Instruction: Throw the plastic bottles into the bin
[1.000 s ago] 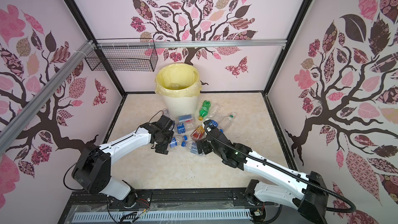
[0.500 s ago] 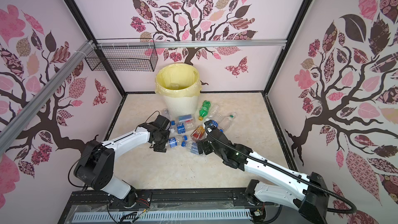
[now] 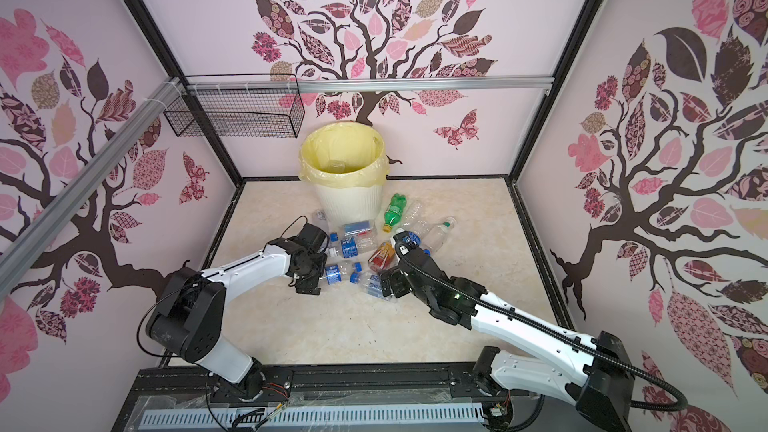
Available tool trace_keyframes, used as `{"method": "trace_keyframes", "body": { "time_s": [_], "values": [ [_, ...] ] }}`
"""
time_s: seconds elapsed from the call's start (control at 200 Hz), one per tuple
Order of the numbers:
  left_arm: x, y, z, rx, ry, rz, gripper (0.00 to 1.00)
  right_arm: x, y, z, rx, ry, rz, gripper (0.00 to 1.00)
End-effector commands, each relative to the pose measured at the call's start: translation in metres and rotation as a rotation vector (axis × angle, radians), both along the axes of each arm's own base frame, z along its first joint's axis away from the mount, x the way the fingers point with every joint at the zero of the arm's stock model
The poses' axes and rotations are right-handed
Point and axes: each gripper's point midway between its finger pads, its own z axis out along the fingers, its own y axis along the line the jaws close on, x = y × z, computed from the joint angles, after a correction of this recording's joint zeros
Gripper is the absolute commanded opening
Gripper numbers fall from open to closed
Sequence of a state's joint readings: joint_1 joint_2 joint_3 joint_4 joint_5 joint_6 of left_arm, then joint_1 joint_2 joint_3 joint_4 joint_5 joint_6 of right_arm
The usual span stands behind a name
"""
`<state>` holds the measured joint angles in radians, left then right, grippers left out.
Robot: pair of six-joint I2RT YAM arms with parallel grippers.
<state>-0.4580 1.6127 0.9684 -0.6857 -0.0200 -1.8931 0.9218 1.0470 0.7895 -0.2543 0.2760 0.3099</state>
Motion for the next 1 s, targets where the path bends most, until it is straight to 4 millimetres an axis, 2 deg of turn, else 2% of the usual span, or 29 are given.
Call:
{"method": "trace_keyframes", "body": {
  "time_s": [0.0, 0.4, 0.755, 0.995],
  "values": [
    [0.002, -0.001, -0.004, 0.014, 0.014, -0.004, 0.81, 0.001, 0.002, -0.002, -0.015, -0.008, 0.004, 1.00],
    [0.008, -0.001, -0.011, 0.028, 0.023, 0.015, 0.78, 0.002, 0.000, -0.008, -0.034, -0.013, 0.002, 1.00],
    [0.013, 0.007, 0.015, 0.037, -0.019, 0.017, 0.83, 0.005, 0.010, -0.009, -0.030, -0.014, 0.024, 1.00],
    [0.017, 0.007, 0.018, 0.035, -0.014, 0.022, 0.85, 0.004, 0.009, -0.004, -0.018, -0.021, 0.023, 1.00]
  ]
}}
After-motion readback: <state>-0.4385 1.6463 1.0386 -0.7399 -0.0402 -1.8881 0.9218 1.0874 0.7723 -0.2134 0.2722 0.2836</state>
